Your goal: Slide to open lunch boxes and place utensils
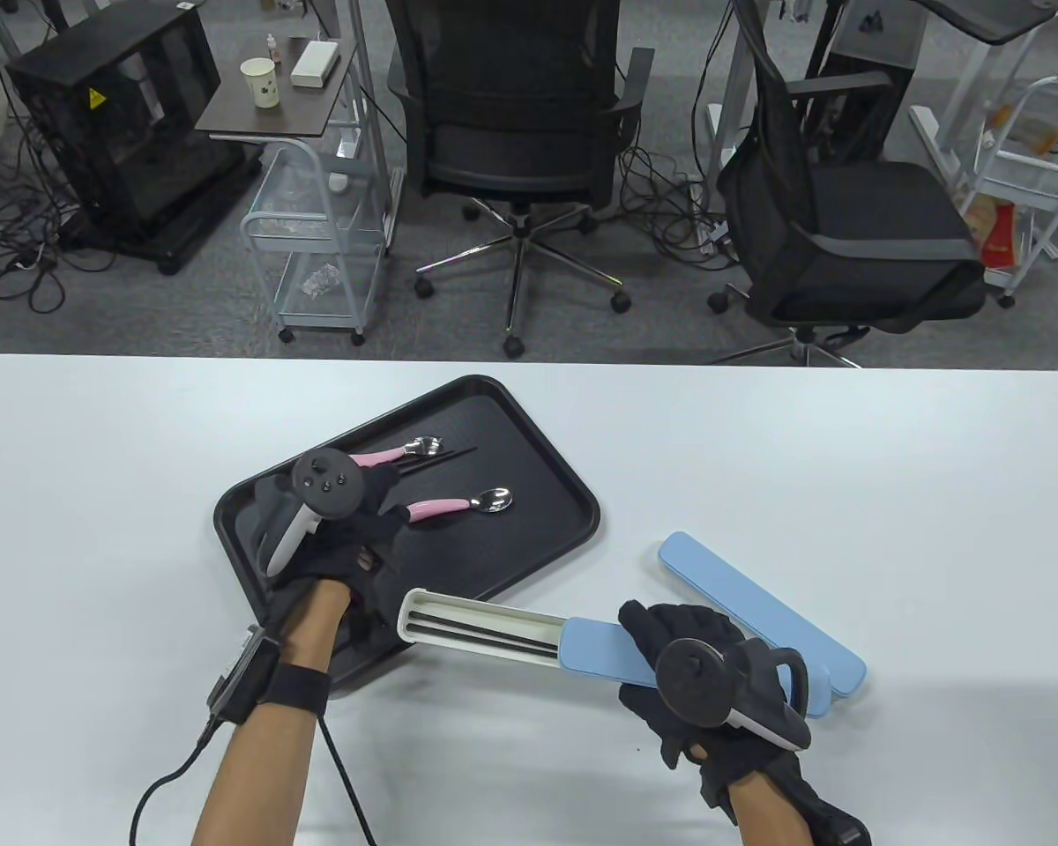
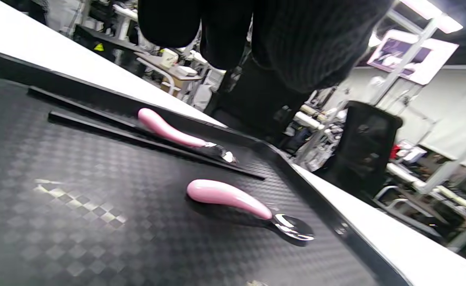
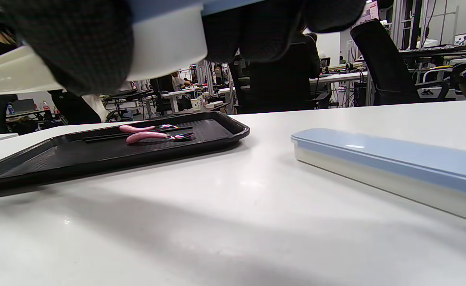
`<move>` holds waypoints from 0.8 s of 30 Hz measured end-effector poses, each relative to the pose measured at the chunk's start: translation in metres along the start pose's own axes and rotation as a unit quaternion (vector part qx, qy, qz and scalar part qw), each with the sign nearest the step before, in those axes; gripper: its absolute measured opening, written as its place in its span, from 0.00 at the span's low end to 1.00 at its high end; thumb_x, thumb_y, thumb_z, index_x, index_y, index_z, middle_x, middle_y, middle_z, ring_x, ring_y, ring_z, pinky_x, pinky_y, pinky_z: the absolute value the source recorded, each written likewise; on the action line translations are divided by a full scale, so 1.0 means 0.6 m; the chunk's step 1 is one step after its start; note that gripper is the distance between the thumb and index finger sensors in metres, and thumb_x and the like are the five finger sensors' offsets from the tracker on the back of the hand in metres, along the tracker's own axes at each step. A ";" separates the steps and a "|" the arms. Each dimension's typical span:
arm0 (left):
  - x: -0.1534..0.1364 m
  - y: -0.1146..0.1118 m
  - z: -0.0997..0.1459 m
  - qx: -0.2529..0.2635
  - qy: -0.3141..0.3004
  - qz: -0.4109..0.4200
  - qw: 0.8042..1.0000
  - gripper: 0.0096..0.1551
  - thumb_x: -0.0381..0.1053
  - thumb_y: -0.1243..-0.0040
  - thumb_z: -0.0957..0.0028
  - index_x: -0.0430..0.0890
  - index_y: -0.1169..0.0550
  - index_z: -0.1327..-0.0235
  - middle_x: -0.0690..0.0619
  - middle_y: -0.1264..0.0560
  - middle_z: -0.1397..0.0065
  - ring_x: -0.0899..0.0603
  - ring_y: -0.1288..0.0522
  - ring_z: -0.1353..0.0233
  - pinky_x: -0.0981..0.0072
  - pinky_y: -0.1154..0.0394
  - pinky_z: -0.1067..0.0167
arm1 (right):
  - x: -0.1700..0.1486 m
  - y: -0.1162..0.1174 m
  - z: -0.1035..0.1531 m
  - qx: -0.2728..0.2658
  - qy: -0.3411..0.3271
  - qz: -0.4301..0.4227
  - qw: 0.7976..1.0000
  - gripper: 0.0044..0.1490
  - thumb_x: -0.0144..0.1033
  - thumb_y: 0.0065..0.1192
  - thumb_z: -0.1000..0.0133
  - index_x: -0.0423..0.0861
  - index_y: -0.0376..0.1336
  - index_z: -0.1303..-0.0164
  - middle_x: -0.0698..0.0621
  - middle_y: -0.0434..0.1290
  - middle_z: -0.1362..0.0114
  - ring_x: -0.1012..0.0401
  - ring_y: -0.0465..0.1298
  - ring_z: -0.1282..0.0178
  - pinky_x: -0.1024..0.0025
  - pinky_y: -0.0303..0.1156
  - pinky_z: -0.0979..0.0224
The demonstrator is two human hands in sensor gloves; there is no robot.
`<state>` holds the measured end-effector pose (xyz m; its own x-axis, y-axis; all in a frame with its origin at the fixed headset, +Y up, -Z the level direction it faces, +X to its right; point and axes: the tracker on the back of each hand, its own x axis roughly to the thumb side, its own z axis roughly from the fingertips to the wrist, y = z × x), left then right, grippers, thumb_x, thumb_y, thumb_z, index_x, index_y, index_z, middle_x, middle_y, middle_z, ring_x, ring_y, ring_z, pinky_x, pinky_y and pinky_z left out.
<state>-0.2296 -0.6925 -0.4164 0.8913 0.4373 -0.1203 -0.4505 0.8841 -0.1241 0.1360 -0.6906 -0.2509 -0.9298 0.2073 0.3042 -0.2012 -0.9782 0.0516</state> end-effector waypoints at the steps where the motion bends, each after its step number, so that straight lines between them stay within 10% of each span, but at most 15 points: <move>1: 0.002 -0.007 -0.013 -0.010 0.007 -0.014 1.000 0.37 0.57 0.35 0.50 0.57 0.33 0.25 0.52 0.37 0.18 0.36 0.41 0.25 0.43 0.48 0.31 | -0.001 0.000 0.000 -0.001 0.001 0.000 1.000 0.51 0.54 0.71 0.50 0.56 0.49 0.20 0.46 0.57 0.20 0.45 0.61 0.19 0.38 0.54 0.20; 24: -0.012 -0.132 -0.108 -0.084 0.102 -0.115 0.985 0.39 0.60 0.34 0.51 0.63 0.36 0.25 0.51 0.42 0.20 0.40 0.41 0.28 0.45 0.48 0.33 | -0.003 -0.010 0.005 -0.021 0.009 0.013 1.000 0.51 0.54 0.71 0.50 0.56 0.49 0.20 0.46 0.57 0.20 0.45 0.61 0.19 0.38 0.54 0.20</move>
<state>-0.2035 -0.7762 -0.4693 0.9492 0.1720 -0.2635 -0.2564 0.9083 -0.3305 0.1400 -0.6849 -0.2493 -0.9405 0.1822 0.2869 -0.1892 -0.9819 0.0035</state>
